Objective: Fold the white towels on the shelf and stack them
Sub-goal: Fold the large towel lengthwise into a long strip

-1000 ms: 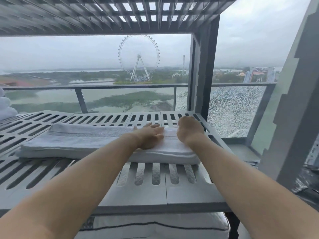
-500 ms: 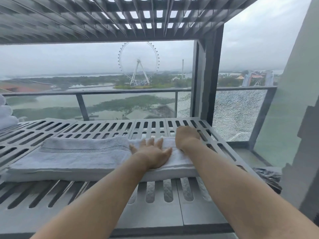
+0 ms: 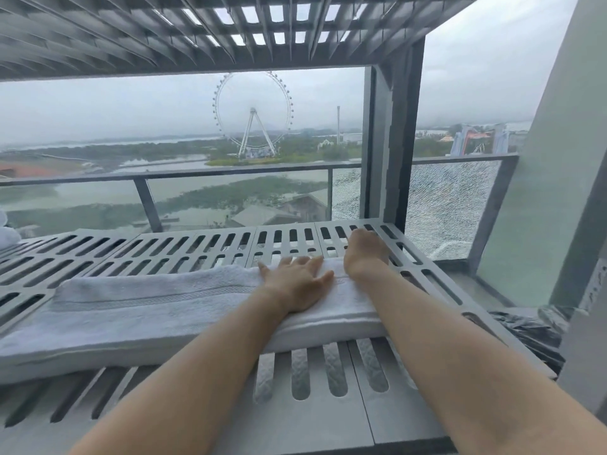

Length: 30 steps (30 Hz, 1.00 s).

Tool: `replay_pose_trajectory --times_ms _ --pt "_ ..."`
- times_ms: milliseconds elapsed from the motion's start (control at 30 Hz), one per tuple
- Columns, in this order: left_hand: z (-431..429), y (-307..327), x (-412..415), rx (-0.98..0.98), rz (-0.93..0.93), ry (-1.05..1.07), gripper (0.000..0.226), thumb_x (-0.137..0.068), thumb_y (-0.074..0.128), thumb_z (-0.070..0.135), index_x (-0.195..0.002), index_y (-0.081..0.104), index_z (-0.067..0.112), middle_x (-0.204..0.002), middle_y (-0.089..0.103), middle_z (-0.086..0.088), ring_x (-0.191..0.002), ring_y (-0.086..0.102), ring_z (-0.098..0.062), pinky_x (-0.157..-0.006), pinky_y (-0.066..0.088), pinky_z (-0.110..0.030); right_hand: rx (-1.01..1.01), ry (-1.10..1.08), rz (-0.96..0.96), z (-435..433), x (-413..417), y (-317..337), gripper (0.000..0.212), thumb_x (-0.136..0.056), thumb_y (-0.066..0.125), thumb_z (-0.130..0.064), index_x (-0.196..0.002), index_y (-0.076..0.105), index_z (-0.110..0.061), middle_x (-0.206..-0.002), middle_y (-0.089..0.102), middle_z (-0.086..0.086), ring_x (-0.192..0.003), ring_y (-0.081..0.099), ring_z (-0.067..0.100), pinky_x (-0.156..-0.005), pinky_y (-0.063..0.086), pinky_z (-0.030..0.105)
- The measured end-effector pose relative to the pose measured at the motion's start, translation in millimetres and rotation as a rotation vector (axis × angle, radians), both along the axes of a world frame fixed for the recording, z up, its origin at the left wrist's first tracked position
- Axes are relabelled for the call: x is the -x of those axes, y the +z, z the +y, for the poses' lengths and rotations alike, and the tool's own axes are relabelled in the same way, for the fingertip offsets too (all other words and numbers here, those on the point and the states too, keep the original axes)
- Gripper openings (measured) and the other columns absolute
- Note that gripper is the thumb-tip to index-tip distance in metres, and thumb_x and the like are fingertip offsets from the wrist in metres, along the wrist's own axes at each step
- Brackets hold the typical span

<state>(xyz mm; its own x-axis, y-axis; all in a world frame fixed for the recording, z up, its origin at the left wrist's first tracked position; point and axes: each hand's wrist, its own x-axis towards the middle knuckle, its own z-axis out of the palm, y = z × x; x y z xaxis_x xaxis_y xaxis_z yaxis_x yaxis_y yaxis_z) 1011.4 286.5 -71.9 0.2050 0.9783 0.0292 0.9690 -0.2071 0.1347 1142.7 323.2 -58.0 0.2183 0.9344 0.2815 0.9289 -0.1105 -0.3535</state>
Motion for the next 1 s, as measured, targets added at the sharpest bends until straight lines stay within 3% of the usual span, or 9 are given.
replay_pose_trajectory --times_ms 167,333,467,667,900,1000 --pt "1.0 -3.4 3.3 -0.007 -0.011 0.007 0.059 -0.091 0.018 0.063 -0.145 0.014 0.040 -0.156 0.016 0.007 -0.144 0.012 -0.020 -0.108 -0.003 -0.068 -0.063 -0.027 0.061 0.8 -4.2 -0.4 0.020 -0.084 0.046 0.003 -0.096 0.060 -0.004 -0.103 0.063 0.016 -0.094 0.059 0.031 -0.084 0.052 0.040" --pt "-0.1 -1.5 1.9 -0.023 -0.090 -0.006 0.056 -0.093 0.024 0.058 -0.145 0.021 0.038 -0.156 0.016 0.009 -0.144 0.012 -0.016 -0.109 0.000 -0.066 0.093 -0.030 -0.058 -20.0 -9.4 7.7 0.037 -0.090 0.045 -0.011 -0.126 0.048 -0.007 -0.136 0.041 0.016 -0.125 0.041 0.033 -0.099 0.038 0.047" --pt "-9.3 5.4 3.0 -0.045 -0.185 -0.042 0.046 -0.098 0.028 0.045 -0.142 0.032 0.033 -0.155 0.019 0.010 -0.144 0.010 -0.013 -0.108 -0.006 -0.066 0.209 0.086 -0.079 -47.7 -15.7 0.0 0.041 -0.093 0.036 -0.022 -0.131 0.041 -0.008 -0.139 0.037 0.015 -0.123 0.043 0.033 -0.098 0.039 0.044" --pt "-27.7 1.9 19.0 0.027 -0.033 -0.118 0.050 -0.098 0.020 0.051 -0.147 0.013 0.039 -0.157 0.005 0.013 -0.145 -0.002 -0.012 -0.110 -0.007 -0.062 0.272 0.139 -0.072 -75.6 -23.1 -5.8 0.046 -0.093 0.032 -0.019 -0.138 0.033 -0.010 -0.143 0.036 0.016 -0.128 0.040 0.031 -0.098 0.040 0.043" --pt "-38.6 7.2 19.2 -0.015 -0.033 -0.060 0.052 -0.096 0.029 0.051 -0.146 0.020 0.038 -0.157 0.011 0.011 -0.145 0.005 -0.013 -0.110 0.006 -0.066 0.301 0.109 -0.022 -76.3 -25.8 -0.4 0.049 -0.087 0.041 -0.019 -0.135 0.036 -0.006 -0.129 0.052 0.018 -0.114 0.052 0.032 -0.087 0.046 0.036" --pt "-43.4 5.8 41.0 -0.018 -0.054 -0.058 0.052 -0.096 0.029 0.053 -0.145 0.023 0.039 -0.156 0.013 0.013 -0.145 0.006 -0.012 -0.111 0.007 -0.064 0.313 0.105 0.039 -81.6 -29.3 1.8 0.046 -0.088 0.044 -0.019 -0.130 0.041 -0.001 -0.110 0.060 0.013 -0.090 0.057 0.026 -0.069 0.045 0.030"
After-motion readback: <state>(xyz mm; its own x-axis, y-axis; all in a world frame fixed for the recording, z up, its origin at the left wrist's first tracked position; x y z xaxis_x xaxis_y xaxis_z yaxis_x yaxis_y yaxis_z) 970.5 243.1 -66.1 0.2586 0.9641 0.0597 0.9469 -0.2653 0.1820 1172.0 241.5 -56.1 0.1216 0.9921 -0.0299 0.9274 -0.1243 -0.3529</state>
